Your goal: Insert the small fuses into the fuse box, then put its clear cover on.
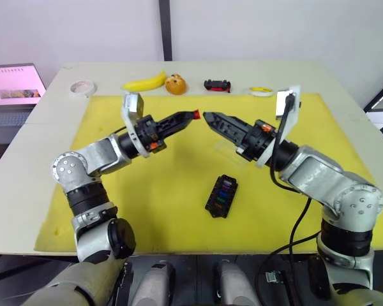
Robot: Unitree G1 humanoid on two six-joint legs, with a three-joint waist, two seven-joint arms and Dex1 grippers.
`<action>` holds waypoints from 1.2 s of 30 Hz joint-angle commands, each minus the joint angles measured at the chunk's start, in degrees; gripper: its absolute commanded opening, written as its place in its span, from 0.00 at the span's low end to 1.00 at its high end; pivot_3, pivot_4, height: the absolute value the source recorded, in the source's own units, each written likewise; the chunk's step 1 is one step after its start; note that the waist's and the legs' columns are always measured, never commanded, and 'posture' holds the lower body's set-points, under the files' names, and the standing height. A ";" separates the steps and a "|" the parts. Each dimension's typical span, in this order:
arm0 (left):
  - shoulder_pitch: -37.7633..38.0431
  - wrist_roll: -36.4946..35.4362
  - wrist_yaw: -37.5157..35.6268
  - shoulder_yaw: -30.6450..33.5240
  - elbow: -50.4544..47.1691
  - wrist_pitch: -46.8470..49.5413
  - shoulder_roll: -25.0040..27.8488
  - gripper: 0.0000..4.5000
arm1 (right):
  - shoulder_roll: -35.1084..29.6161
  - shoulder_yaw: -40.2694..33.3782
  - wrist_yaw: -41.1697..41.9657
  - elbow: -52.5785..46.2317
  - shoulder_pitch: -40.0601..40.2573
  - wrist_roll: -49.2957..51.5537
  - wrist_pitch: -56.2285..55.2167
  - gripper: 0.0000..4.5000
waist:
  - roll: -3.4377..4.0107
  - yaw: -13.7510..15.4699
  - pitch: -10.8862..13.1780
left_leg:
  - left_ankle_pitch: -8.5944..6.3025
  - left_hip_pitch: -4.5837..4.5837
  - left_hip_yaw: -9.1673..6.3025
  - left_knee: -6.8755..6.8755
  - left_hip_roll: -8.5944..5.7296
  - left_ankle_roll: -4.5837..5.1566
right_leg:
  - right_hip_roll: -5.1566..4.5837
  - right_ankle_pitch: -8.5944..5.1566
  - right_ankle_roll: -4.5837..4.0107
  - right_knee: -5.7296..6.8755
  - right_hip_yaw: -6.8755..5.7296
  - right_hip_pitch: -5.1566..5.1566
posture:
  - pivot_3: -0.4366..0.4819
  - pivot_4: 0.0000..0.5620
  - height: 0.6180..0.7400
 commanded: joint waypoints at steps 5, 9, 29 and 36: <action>1.93 -10.23 4.35 -5.65 -1.34 -6.46 2.07 0.00 | -0.40 2.40 -0.29 0.05 -2.00 1.05 -2.79 0.59 | 0.00 -0.01 0.00 | 0.00 0.00 0.01 0.00 0.01 -0.01 | 0.03 0.00 0.00 0.00 0.02 -0.01 | 0.48 0.27 1.00; 2.84 -13.99 5.74 -8.80 -1.14 -9.19 4.02 0.00 | -0.18 2.96 -0.29 0.58 -2.09 1.42 -3.62 0.59 | 0.00 -0.02 0.00 | 0.00 0.00 0.01 0.00 0.01 0.00 | 0.03 0.00 0.00 0.00 0.03 -0.01 | 0.48 0.27 1.00; 6.54 -24.10 8.09 -20.75 -3.44 -20.37 9.43 0.00 | -0.43 3.66 -0.02 1.86 -1.54 3.00 -5.96 0.53 | 0.00 -0.03 0.00 | -0.04 0.00 0.01 0.00 0.01 0.09 | 0.06 0.00 0.00 -0.01 0.05 0.00 | 0.48 0.27 1.00; 6.66 -25.44 8.18 -22.45 -3.17 -22.24 10.73 0.00 | -0.05 3.31 -0.17 1.56 -1.27 4.13 -6.65 0.20 | 0.01 -0.04 0.00 | -0.04 0.00 0.01 0.00 0.02 0.09 | 0.07 0.00 0.00 -0.01 0.05 -0.01 | 0.48 0.27 1.00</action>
